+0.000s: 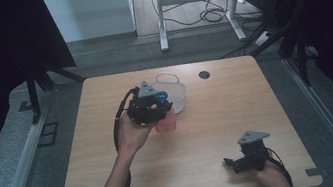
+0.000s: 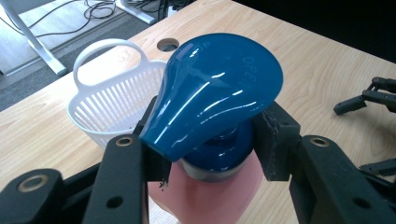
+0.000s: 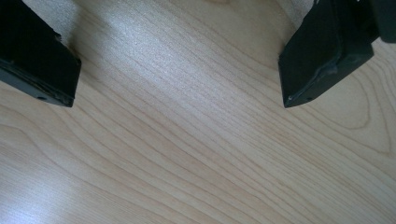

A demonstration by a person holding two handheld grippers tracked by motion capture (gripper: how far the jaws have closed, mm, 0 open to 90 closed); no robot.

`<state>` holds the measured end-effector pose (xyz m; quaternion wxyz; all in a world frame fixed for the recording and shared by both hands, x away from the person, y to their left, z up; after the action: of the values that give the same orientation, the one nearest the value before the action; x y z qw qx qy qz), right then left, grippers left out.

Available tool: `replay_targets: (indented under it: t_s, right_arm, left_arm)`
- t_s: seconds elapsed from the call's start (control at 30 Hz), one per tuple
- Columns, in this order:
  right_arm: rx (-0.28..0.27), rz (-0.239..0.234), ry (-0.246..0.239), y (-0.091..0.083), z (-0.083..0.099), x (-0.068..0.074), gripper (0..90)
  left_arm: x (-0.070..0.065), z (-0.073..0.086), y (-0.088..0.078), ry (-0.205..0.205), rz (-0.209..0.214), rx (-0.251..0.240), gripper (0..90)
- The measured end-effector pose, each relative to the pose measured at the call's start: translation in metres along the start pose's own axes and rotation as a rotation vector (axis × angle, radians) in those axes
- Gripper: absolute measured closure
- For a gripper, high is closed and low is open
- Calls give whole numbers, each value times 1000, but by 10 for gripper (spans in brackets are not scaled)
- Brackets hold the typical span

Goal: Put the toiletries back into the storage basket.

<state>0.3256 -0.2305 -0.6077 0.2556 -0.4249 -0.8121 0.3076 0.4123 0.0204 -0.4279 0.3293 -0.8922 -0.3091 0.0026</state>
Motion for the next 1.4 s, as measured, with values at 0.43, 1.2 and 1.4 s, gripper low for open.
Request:
replay_targets:
  t_s: [0.43,1.2,1.4]
  right_arm:
    - [0,0,-2,0,0,0,0]
    - [-1,0,1,0,0,0,0]
    - [-1,0,0,0,0,0,0]
  left_arm:
    - [13,-20,7,-2,-19,-2,528]
    - [42,-50,10,-22,-71,-10,529]
    - [48,-58,14,-20,-87,-11,529]
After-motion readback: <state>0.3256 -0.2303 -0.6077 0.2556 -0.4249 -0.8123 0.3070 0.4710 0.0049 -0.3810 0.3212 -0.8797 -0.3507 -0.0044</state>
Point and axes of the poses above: each handheld gripper's, and its own axes: y roughly forward along the jaws, z roughly out of its underside, x roughly to its left, the point moved 9 cm from there along y, roughly forward along the jaws, and after that the axes turned 13 degrees about y, right-handed, at the moved point
